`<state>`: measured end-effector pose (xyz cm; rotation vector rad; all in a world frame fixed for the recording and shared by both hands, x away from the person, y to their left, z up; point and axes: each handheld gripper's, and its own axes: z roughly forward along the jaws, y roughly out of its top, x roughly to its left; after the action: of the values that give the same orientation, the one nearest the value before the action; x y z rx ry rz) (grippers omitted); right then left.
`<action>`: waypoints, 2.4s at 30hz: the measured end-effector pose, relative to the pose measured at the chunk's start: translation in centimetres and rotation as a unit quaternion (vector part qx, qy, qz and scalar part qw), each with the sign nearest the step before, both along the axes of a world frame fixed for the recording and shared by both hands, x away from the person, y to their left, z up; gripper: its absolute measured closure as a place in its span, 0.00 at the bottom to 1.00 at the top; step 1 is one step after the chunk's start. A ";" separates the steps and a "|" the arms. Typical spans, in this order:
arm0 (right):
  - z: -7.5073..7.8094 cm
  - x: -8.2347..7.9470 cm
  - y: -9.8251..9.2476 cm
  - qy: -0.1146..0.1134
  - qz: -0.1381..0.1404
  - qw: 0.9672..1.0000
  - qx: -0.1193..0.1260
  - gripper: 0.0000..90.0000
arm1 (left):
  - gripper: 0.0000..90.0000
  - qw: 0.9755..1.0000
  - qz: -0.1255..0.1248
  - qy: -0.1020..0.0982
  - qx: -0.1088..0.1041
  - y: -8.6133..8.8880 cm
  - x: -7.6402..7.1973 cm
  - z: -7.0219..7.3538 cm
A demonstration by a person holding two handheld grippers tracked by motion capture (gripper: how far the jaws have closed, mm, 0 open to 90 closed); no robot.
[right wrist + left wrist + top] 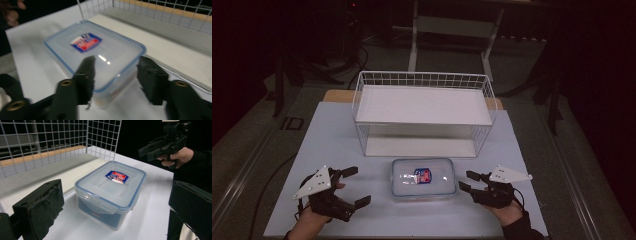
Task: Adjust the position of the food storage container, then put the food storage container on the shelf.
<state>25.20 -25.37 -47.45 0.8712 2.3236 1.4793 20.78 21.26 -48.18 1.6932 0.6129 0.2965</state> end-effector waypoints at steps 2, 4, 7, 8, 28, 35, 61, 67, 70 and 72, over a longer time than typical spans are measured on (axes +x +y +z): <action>0.3 -0.2 0.0 0.008 0.007 1.000 0.020 0.38 | 0.00 1.000 -0.001 0.002 -0.001 -0.2 0.0 0.1; 0.8 -0.4 -0.1 0.002 0.011 0.999 0.034 0.21 | 0.00 1.000 0.001 0.005 0.003 -0.5 0.0 0.3; 1.1 -0.7 -0.1 -0.007 0.011 0.999 0.035 0.15 | 0.00 1.000 0.004 0.009 0.005 -0.7 0.1 0.4; 1.3 -0.8 -0.2 -0.008 0.002 0.999 0.041 0.13 | 0.00 1.000 0.006 0.017 0.004 -1.0 0.4 0.5; 3.6 -3.9 1.5 -0.153 -0.029 0.988 0.004 0.17 | 0.00 0.993 0.031 0.106 0.041 -3.4 2.5 1.2; 3.8 -4.0 1.2 -0.159 -0.038 0.986 0.013 0.14 | 0.00 0.989 0.021 0.144 -0.002 -4.5 3.7 1.7; 2.1 -2.5 1.4 -0.073 -0.064 0.995 0.007 0.12 | 0.30 0.895 0.021 0.441 -0.061 -5.2 9.4 -4.4; 1.7 -2.3 1.3 -0.054 -0.062 0.997 0.006 0.14 | 0.48 0.893 0.004 0.446 -0.056 -5.2 9.5 -5.0; 1.4 -1.9 1.2 -0.032 -0.062 0.998 0.008 0.15 | 0.49 0.896 -0.003 0.442 -0.050 -5.1 9.5 -4.9; 1.2 -1.6 1.3 -0.012 -0.060 0.998 0.010 0.16 | 0.51 0.893 -0.009 0.445 -0.062 -4.9 9.6 -5.1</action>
<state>23.61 -24.10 -46.27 0.9744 2.2025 1.4579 30.34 16.31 -53.29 1.6559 1.2499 -0.5714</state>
